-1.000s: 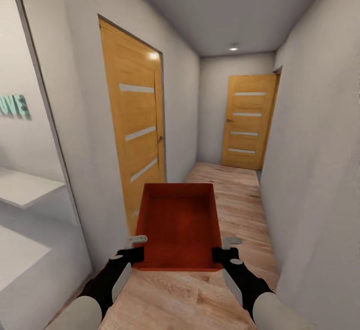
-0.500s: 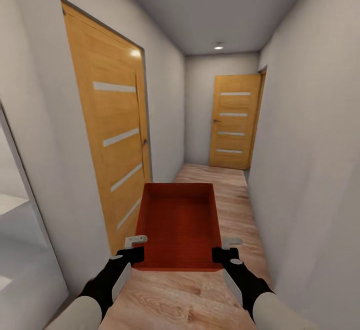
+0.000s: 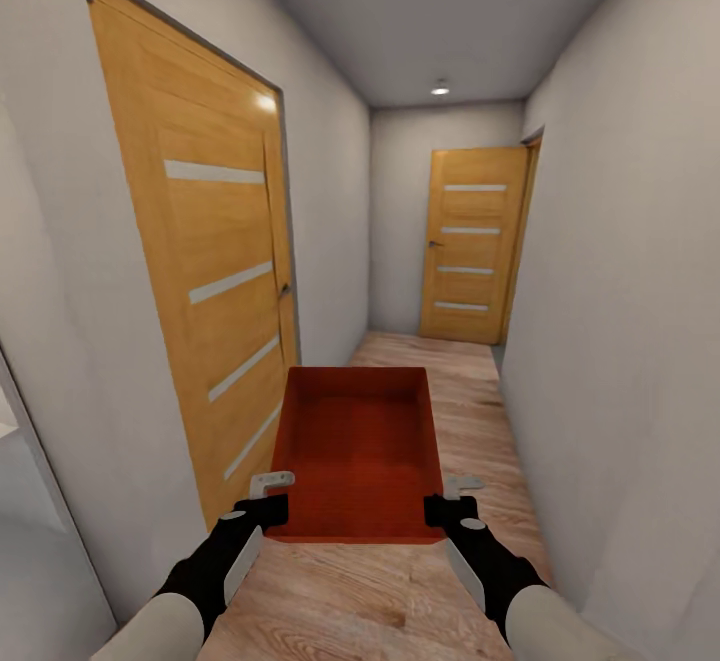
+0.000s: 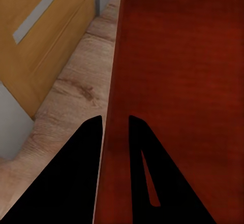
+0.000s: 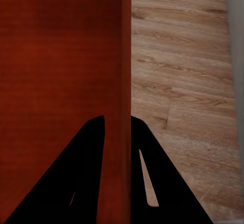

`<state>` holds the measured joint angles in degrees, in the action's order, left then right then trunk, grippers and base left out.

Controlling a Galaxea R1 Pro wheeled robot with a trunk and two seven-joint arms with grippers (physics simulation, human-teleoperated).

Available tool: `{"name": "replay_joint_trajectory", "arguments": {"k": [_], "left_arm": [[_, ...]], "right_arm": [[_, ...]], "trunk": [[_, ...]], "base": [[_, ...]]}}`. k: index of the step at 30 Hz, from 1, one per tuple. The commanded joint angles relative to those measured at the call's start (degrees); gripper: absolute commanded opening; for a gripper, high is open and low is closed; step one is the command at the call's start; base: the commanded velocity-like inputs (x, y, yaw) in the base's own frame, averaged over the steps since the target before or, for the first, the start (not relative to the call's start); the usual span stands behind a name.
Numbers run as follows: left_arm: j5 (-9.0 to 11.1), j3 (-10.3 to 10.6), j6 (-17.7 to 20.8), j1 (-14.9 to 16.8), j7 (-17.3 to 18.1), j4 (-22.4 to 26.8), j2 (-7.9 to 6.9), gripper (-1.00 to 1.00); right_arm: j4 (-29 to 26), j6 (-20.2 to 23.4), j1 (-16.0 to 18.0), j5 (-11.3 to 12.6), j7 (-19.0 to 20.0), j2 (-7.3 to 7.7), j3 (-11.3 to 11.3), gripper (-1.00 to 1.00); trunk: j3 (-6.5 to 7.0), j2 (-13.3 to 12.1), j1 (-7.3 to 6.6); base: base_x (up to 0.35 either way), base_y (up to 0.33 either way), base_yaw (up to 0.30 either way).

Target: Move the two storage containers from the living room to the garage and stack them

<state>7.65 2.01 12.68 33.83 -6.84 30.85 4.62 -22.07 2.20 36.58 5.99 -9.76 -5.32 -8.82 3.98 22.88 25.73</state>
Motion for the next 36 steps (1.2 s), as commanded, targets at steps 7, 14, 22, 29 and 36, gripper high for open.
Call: {"name": "replay_joint_trajectory", "arguments": {"k": [7,14,22,29,36], "left_arm": [[0.0,-1.4,0.3,0.0,-0.7,0.3,-0.93,-1.00],[0.0,-1.4,0.3,0.0,-0.7,0.3,-0.93,-1.00],[0.0,-1.4,0.3,0.0,-0.7,0.3,-0.93,-1.00],[0.0,-1.4,0.3,0.0,-0.7,0.3,-0.93,-1.00],[0.0,-1.4,0.3,0.0,-0.7,0.3,-0.93,-1.00]], "right_arm": [[-0.1,0.1,0.0,0.7,-0.6,0.65,0.6,-1.00],[-0.1,0.1,0.0,0.7,-0.6,0.65,0.6,-1.00],[-0.2,0.2,0.0,0.7,-0.6,0.58,0.6,-1.00],[-0.1,0.3,0.0,0.7,-0.6,0.57,0.6,-1.00],[-0.1,0.3,0.0,0.7,-0.6,0.57,0.6,-1.00]], "trunk": [[-0.02,0.0,0.05],[-0.02,0.0,0.05],[-0.02,0.0,0.05],[-0.02,0.0,0.05],[-0.02,0.0,0.05]], "base": [[0.322,0.000,0.000],[0.322,0.000,0.000],[0.322,0.000,-0.094],[0.322,0.000,-0.233],[0.322,0.000,-0.242]]}}
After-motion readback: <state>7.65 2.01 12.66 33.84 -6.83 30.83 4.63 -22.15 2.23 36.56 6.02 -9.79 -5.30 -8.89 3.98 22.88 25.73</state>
